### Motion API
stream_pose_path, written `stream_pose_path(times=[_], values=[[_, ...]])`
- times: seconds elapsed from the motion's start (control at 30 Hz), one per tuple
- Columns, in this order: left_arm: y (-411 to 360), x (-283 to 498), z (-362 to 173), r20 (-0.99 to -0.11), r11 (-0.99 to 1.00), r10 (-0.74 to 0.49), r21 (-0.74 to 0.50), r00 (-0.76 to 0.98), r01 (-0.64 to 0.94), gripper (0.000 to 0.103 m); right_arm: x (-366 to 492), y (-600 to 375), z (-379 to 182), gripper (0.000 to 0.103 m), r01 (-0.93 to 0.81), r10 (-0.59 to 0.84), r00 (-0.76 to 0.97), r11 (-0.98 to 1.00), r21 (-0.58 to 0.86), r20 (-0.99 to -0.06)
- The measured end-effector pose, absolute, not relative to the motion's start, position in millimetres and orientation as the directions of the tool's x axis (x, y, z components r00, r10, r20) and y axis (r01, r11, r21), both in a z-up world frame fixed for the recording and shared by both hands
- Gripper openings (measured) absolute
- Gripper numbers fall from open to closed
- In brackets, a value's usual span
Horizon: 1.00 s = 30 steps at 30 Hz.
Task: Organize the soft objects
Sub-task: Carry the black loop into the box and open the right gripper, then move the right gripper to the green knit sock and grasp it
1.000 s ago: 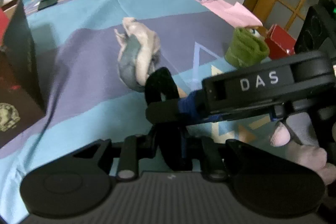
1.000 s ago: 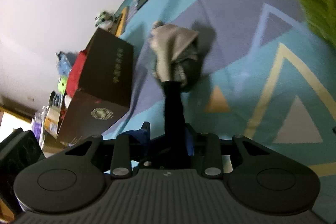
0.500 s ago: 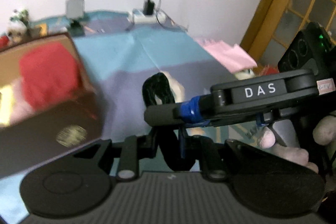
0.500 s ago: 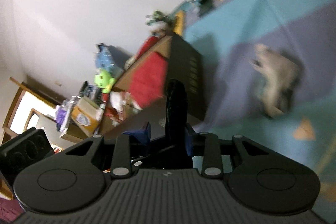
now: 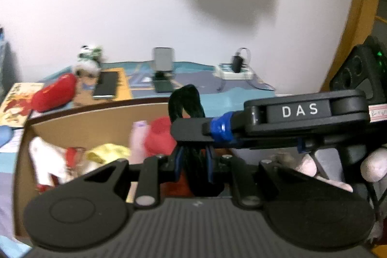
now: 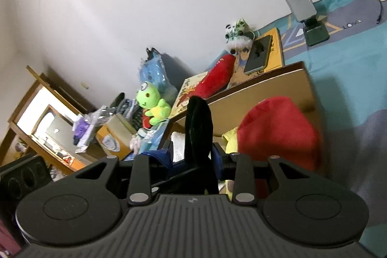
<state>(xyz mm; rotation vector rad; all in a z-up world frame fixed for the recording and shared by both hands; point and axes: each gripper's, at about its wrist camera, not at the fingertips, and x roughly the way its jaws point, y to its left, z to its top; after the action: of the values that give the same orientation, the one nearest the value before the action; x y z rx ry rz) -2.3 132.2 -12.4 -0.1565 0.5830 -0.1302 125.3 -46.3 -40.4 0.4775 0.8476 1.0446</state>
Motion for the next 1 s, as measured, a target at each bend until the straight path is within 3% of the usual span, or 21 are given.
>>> stream_pose_path(times=[0.23,0.3,0.33,0.37,0.7,1.0], values=[[193.6,13.2,-35.8,-0.592,0.981,-0.117,-0.194,0.798,0.000,0.018,127.5,2.2,-59.8,0.018,-0.549,0.844,0.279,0.531,0.645,-0.458],[204.6,19.3,-46.3,-0.620,0.985,-0.086,-0.168,0.780,-0.025,0.030,126.3,6.8,-62.3,0.020,-0.546,0.835,0.295,0.546,0.636,-0.464],[209.5,21.3,-50.8,-0.634,0.988,-0.072,-0.152,0.770,-0.033,0.047,125.4,6.7,-63.6,0.020,-0.538,0.836,0.299,0.546,0.642,-0.460],[214.6,23.1,-55.9,-0.651,0.990,-0.055,-0.134,0.757,-0.043,0.052,125.1,6.9,-64.3,0.020,-0.528,0.836,0.304,0.547,0.649,-0.457],[238.3,7.1,-58.4,-0.649,0.989,-0.056,-0.137,0.758,-0.045,0.054,110.7,-15.4,-61.9,0.020,-0.471,0.815,0.378,0.578,0.667,-0.439],[194.2,6.7,-29.2,-0.608,0.985,-0.150,-0.161,0.780,0.064,0.059,101.7,-69.2,-58.8,0.021,-0.466,0.793,0.457,0.599,0.651,-0.403]])
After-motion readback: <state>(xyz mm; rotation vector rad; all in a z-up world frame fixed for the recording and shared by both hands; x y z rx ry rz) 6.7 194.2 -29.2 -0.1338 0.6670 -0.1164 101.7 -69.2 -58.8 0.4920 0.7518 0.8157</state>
